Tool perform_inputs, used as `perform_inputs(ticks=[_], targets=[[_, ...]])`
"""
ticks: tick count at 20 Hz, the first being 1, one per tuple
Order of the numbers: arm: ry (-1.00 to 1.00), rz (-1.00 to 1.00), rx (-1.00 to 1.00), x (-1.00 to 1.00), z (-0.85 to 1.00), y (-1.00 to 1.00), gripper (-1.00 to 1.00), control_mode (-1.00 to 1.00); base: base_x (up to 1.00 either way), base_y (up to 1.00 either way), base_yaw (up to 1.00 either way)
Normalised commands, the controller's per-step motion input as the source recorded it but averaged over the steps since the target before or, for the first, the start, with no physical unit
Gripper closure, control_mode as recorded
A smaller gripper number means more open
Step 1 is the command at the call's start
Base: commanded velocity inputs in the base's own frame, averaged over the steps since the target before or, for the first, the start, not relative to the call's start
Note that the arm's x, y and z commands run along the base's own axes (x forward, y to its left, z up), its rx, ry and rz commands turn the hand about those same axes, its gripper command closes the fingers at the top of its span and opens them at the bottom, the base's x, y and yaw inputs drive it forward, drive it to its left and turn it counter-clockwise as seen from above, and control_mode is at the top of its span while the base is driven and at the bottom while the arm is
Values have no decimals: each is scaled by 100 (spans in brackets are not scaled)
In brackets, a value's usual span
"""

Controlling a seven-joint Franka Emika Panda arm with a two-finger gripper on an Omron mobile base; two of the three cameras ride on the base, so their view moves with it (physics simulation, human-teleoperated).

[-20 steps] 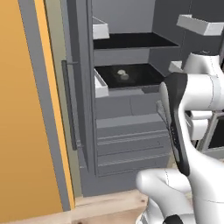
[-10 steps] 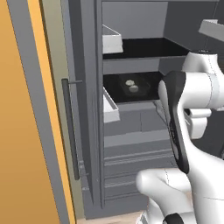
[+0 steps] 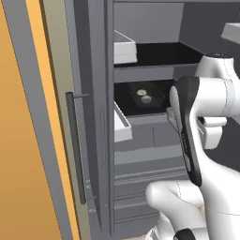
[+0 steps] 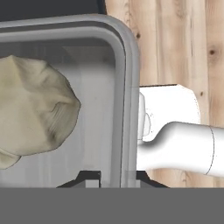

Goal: Place two dumplings into each of the tupperware containers and then place the containers in the fridge.

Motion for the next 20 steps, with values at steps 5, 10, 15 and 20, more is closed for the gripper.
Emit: perform_inputs(ticks=[5,10,15,20], targets=[[0,0,0,0,0,0,100,100,54,0,0],[0,0,0,0,0,0,100,100,38,0,0],[0,0,0,0,0,0,100,100,26,0,0],[0,0,0,0,0,0,100,100,44,-1,0]])
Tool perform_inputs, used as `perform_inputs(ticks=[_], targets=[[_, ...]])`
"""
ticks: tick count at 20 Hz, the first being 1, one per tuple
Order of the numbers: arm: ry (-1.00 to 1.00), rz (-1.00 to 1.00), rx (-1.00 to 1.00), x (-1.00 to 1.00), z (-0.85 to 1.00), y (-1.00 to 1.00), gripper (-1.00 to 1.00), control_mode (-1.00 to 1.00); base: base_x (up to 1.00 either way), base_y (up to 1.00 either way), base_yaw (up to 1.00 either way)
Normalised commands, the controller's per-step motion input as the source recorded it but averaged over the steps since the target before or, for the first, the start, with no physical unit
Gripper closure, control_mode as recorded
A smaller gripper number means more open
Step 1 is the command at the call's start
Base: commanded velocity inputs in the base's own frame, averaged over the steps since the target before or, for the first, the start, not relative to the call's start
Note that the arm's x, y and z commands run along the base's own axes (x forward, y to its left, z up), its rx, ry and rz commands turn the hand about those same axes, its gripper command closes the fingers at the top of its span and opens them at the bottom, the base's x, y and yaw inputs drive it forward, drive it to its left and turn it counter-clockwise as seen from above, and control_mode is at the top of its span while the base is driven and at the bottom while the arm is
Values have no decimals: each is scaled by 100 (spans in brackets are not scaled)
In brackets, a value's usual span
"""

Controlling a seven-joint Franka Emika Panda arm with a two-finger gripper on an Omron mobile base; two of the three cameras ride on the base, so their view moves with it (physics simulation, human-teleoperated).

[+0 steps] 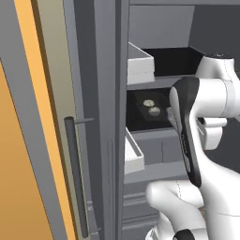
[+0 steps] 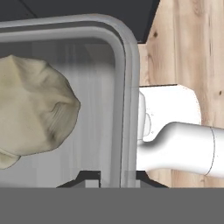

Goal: Place two dumplings into each of the tupperware containers and then place the containers in the fridge.

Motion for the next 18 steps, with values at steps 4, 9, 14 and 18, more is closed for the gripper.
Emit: perform_inputs(ticks=[4,9,14,18], targets=[[0,0,0,0,0,0,100,100,33,0,0],[0,0,0,0,0,0,100,100,5,0,0],[-4,0,0,-12,0,0,100,-100,0,0,0],[-25,0,0,-79,0,-3,100,-100,0,0,0]])
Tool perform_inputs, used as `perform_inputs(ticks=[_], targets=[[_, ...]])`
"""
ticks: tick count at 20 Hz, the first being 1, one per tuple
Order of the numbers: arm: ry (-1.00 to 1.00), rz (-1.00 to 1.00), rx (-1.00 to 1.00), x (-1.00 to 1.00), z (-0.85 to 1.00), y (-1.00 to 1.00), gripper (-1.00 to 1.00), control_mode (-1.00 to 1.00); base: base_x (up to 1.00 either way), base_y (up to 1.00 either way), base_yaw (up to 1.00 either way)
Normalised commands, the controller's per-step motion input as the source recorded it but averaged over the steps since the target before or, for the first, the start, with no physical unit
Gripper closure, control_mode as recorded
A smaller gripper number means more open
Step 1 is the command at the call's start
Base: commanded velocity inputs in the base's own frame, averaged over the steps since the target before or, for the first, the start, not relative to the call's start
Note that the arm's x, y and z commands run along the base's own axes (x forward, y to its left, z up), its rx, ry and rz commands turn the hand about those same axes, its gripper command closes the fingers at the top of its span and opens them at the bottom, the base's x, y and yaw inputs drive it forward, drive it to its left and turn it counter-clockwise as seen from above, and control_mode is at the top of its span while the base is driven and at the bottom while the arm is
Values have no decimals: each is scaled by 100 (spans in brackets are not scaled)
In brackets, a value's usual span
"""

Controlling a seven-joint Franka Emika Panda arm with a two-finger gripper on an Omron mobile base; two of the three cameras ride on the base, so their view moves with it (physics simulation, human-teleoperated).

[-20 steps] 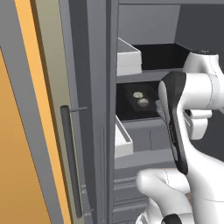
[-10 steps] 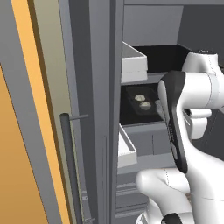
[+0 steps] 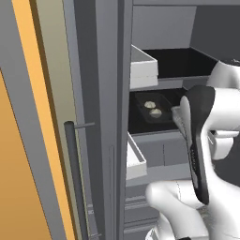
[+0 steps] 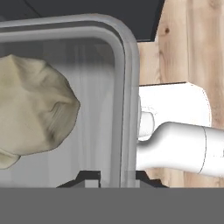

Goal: Place two dumplings into each of the tupperware containers and then place the containers in the fridge.

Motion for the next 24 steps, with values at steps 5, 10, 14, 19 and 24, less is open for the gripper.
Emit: perform_inputs(ticks=[5,10,14,19,24], targets=[[-27,0,0,-69,19,-4,100,-100,0,0,0],[-29,0,0,-22,61,0,100,-100,0,0,0],[-23,0,0,4,61,0,100,-100,0,0,0],[-15,1,4,72,44,0,100,-100,0,0,0],[-4,13,7,94,8,-2,100,-100,0,0,0]])
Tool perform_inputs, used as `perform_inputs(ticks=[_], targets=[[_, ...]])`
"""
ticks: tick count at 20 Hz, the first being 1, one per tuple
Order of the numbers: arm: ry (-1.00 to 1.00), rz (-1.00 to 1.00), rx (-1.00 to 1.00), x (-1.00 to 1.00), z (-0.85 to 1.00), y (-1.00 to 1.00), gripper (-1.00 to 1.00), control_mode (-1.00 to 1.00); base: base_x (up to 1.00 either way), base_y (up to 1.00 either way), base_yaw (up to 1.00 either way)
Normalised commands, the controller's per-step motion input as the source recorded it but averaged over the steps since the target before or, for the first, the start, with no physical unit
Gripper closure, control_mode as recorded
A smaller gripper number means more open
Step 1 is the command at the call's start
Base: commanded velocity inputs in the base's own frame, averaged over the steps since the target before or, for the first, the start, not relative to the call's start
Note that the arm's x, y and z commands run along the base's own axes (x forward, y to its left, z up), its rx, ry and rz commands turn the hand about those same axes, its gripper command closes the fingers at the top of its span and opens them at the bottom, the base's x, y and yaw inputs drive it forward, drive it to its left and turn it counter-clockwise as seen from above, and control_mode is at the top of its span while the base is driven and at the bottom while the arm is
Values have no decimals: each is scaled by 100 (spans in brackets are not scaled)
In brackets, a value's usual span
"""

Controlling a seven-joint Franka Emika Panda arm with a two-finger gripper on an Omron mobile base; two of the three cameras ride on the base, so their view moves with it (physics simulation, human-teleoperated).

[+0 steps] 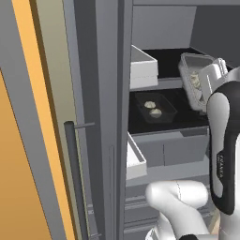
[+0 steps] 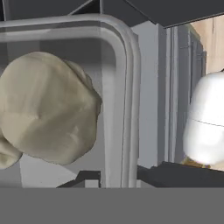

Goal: Place two dumplings into each of the tupperware containers and then place the containers in the fridge.

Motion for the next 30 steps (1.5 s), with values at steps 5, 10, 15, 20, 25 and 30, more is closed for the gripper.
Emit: perform_inputs(ticks=[5,10,15,20,25,30], targets=[[0,3,1,85,12,-3,100,-100,0,0,0],[1,3,1,81,24,-6,100,-100,0,0,0],[0,3,0,97,4,0,100,-100,0,0,0],[0,5,0,97,0,0,100,-100,0,0,0],[0,5,0,58,0,0,100,-100,0,0,0],[0,2,0,23,-30,0,100,-100,0,0,0]])
